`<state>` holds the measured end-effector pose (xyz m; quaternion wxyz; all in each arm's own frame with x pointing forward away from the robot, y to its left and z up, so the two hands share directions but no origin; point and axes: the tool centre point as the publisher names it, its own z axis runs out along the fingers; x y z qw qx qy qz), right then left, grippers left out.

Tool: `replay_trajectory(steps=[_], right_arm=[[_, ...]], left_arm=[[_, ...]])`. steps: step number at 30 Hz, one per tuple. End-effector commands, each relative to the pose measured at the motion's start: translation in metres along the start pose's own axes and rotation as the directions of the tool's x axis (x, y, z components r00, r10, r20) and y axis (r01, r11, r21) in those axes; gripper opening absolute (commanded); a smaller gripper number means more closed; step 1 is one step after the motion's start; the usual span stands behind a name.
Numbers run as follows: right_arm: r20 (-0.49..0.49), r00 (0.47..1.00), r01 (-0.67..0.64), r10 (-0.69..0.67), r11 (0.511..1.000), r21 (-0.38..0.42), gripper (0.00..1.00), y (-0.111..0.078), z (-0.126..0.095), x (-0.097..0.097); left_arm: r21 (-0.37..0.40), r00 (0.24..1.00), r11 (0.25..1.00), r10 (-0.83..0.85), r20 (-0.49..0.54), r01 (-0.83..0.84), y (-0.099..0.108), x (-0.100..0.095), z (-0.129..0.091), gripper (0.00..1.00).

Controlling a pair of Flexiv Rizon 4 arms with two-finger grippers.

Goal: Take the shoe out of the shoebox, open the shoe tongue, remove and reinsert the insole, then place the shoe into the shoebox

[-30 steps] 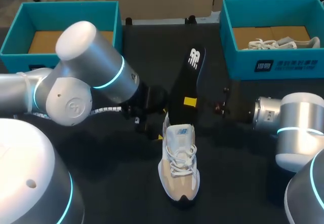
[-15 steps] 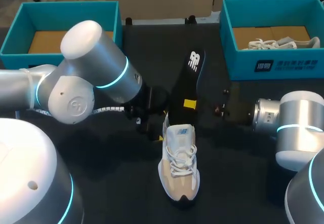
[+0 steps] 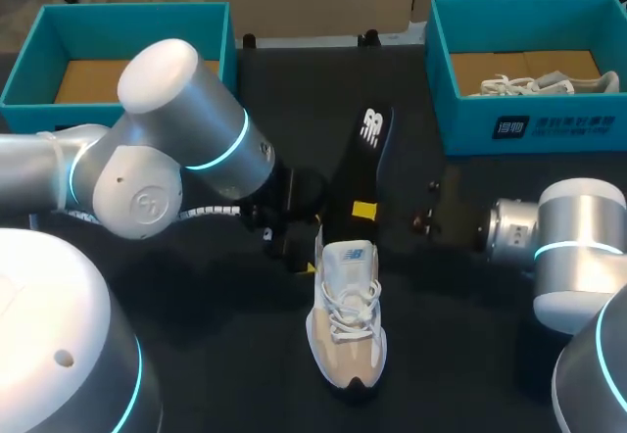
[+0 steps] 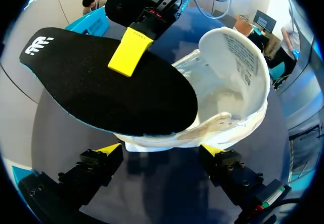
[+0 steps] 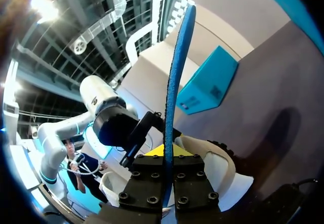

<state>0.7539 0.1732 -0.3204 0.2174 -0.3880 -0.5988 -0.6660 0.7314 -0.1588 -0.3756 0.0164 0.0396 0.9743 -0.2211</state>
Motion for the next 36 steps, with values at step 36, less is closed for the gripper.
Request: replay_trajectory(steps=[36], right_arm=[[-0.016, 0.995, -0.095, 0.096, 0.993, 0.070, 0.00, -0.055, -0.003, 0.002]], left_arm=[[0.000, 1.000, 1.000, 0.001, -0.001, -0.001, 0.000, 0.000, 0.000, 1.00]])
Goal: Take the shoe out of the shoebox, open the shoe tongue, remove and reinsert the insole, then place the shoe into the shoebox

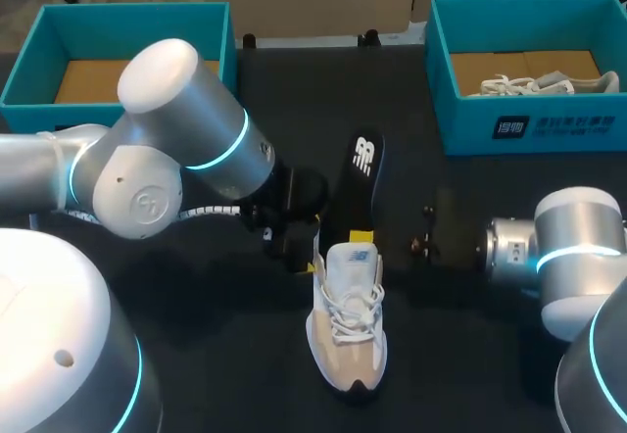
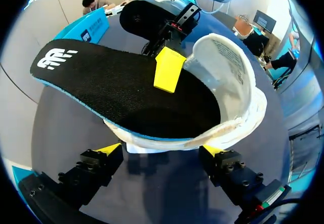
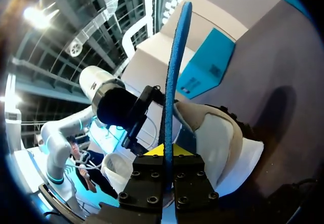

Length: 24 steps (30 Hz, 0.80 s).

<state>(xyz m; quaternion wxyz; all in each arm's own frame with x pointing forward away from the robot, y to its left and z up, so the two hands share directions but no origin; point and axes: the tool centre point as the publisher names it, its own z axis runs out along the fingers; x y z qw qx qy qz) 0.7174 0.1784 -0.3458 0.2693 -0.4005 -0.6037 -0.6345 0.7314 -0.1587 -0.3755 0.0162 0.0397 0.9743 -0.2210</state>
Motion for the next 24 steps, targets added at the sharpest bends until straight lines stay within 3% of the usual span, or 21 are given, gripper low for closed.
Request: replay_trajectory(steps=[1, 15, 24], right_arm=[[-0.005, 1.000, -0.001, 0.001, 1.000, -0.017, 0.00, -0.012, 0.002, -0.002], [-0.040, 0.998, 0.055, -0.055, 0.998, 0.005, 0.00, 0.002, 0.010, 0.011], [-0.047, 0.997, 0.067, -0.066, 0.998, 0.022, 0.24, 0.006, 0.013, 0.012]], left_arm=[[0.000, 1.000, 1.000, 0.001, -0.001, -0.001, 0.000, 0.000, 0.000, 1.00], [0.000, 1.000, 1.000, 0.001, -0.001, -0.001, 0.000, 0.000, 0.000, 1.00], [0.000, 1.000, 1.000, 0.001, -0.001, -0.001, 0.000, 0.000, 0.000, 1.00]])
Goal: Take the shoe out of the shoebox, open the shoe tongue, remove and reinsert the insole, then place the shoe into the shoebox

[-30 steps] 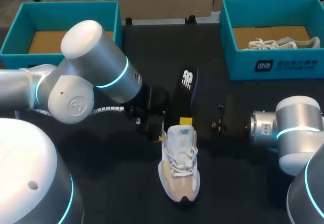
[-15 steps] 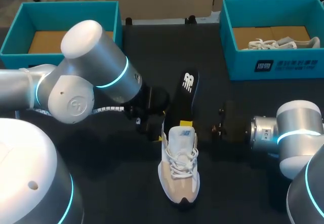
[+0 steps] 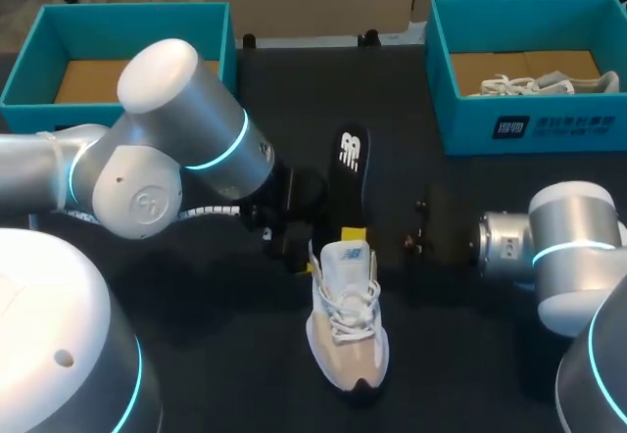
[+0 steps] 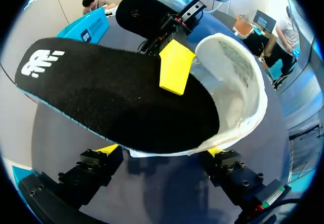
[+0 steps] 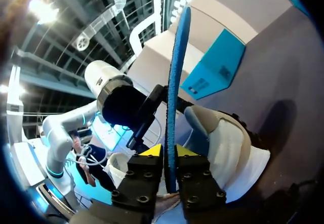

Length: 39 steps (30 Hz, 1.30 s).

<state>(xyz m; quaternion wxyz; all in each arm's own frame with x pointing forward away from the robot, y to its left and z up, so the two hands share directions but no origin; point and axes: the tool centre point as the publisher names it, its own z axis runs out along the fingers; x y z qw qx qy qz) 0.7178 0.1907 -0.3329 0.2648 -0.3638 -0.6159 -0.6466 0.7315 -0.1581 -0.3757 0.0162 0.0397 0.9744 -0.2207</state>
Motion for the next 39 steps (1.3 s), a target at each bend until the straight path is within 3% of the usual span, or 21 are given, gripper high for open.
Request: replay_trajectory(steps=[1, 15, 39], right_arm=[[-0.001, 1.000, 0.001, -0.001, 1.000, 0.007, 0.24, 0.001, 0.001, 0.000], [-0.005, 1.000, 0.023, -0.023, 1.000, 0.022, 0.28, 0.004, -0.003, 0.007], [-0.028, 0.998, 0.065, -0.063, 0.994, 0.084, 0.34, 0.019, 0.002, 0.013]], left_arm=[[0.000, 1.000, 1.000, 0.001, -0.001, -0.001, -0.001, 0.000, 0.000, 1.00], [0.000, 1.000, 1.000, 0.001, -0.001, -0.001, -0.001, 0.000, 0.000, 1.00], [-0.041, 0.993, 0.993, -0.108, 0.044, 0.110, 0.019, 0.005, -0.021, 1.00]])
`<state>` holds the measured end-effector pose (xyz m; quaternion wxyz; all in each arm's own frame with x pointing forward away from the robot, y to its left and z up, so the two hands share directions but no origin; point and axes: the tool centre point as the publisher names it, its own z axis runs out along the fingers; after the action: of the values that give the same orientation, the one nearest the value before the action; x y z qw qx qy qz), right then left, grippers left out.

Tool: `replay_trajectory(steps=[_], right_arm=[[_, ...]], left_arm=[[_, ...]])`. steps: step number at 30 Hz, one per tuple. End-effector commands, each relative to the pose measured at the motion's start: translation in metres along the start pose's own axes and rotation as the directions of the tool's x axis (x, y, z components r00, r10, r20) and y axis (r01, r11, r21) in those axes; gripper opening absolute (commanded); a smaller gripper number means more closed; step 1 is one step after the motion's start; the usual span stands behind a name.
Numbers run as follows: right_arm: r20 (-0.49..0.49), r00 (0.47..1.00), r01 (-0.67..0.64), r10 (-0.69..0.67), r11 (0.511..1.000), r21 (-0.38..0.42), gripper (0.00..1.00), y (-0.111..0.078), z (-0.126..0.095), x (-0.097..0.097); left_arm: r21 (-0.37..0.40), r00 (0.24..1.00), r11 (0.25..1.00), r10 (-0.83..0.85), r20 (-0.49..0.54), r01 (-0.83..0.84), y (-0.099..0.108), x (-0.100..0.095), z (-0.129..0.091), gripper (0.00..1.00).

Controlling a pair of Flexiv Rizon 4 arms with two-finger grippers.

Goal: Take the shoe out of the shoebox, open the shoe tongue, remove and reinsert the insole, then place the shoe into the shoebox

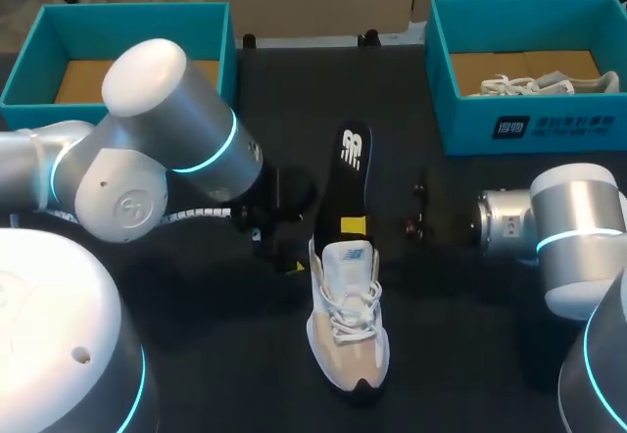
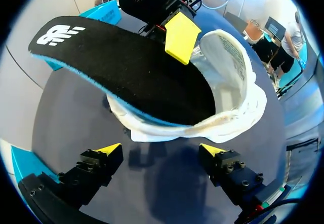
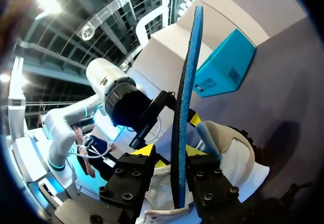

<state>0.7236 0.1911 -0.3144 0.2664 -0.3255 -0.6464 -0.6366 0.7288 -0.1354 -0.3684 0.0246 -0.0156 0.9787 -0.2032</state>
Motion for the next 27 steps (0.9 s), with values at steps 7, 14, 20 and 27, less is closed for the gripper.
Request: replay_trajectory(steps=[7, 14, 20, 27], right_arm=[[-0.002, 1.000, 0.017, -0.017, 1.000, 0.026, 0.33, 0.012, 0.005, 0.003], [0.000, 1.000, 0.016, -0.016, 1.000, 0.000, 0.27, 0.022, 0.008, -0.001], [0.003, 1.000, 0.014, -0.014, 1.000, -0.017, 0.07, 0.028, 0.011, -0.004], [0.010, 1.000, -0.004, 0.005, 0.999, -0.043, 0.00, 0.028, 0.012, -0.008]], left_arm=[[-0.007, 1.000, 1.000, -0.018, 0.007, 0.018, 0.006, 0.001, -0.008, 1.00], [0.001, 1.000, 1.000, -0.018, 0.012, 0.018, 0.005, 0.002, -0.009, 1.00], [0.004, 1.000, 1.000, -0.017, 0.018, 0.017, 0.005, 0.002, -0.010, 1.00], [0.007, 1.000, 1.000, -0.016, 0.019, 0.016, 0.004, 0.002, -0.010, 1.00]])
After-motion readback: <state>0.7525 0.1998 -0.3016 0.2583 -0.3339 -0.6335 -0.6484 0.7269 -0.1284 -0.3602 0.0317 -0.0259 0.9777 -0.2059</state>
